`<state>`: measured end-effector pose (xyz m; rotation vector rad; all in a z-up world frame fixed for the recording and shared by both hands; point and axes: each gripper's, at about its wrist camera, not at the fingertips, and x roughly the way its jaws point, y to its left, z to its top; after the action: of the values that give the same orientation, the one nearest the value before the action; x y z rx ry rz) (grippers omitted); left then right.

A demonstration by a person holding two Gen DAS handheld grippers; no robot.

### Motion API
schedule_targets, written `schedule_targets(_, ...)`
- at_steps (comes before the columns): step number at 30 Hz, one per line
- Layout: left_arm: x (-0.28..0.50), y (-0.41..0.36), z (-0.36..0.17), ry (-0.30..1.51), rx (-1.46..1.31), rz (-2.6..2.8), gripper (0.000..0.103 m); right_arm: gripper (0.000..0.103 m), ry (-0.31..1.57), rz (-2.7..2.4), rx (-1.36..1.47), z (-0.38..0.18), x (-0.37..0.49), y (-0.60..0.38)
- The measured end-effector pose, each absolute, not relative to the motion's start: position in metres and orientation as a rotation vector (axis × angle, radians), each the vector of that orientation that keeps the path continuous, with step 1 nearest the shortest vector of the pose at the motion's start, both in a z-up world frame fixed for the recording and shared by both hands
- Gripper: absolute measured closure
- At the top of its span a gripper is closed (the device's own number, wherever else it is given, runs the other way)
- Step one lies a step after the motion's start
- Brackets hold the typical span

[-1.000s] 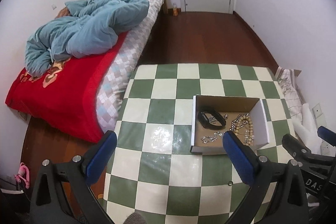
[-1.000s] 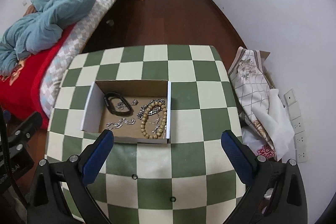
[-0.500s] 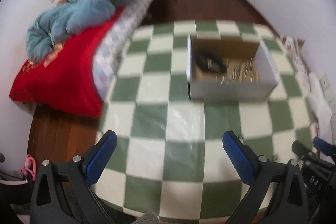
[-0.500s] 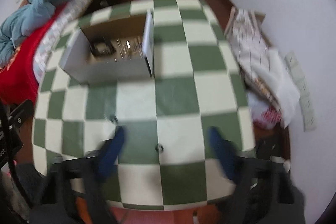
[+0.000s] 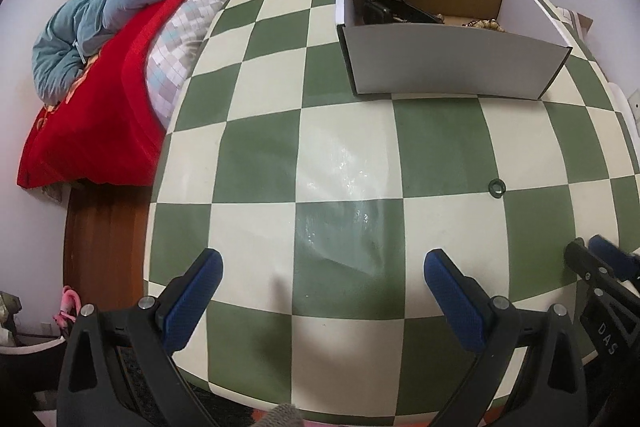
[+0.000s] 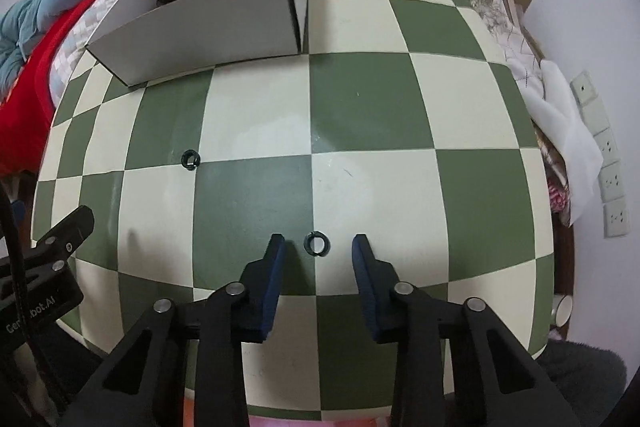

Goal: Organize jewelry
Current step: 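Close the right gripper on the small black ring, then carry the black ring over the white box and open the right gripper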

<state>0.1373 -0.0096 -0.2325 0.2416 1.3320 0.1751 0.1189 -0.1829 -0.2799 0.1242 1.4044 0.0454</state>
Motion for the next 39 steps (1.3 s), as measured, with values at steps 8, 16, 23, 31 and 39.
schedule_targets(8, 0.147, -0.024, -0.235, 1.342, 0.224, 0.13, 0.001, 0.091, 1.377, 0.025, 0.231, -0.275, 0.118, -0.207)
schedule_targets(16, 0.171, -0.073, -0.248, 1.387, 0.176, -0.035, 0.015, 0.091, 1.354, -0.041, 0.273, -0.267, 0.133, -0.248)
schedule_targets(23, 0.18, -0.094, -0.266, 1.434, 0.162, -0.101, 0.074, 0.091, 1.346, -0.058, 0.287, -0.266, 0.142, -0.262)
schedule_targets(31, 0.178, -0.098, -0.263, 1.416, 0.152, -0.122, 0.093, 0.091, 1.341, -0.061, 0.302, -0.266, 0.146, -0.264)
schedule_targets(39, 0.176, -0.092, -0.252, 1.398, 0.133, -0.133, 0.093, 0.091, 1.317, -0.042, 0.317, -0.253, 0.148, -0.262)
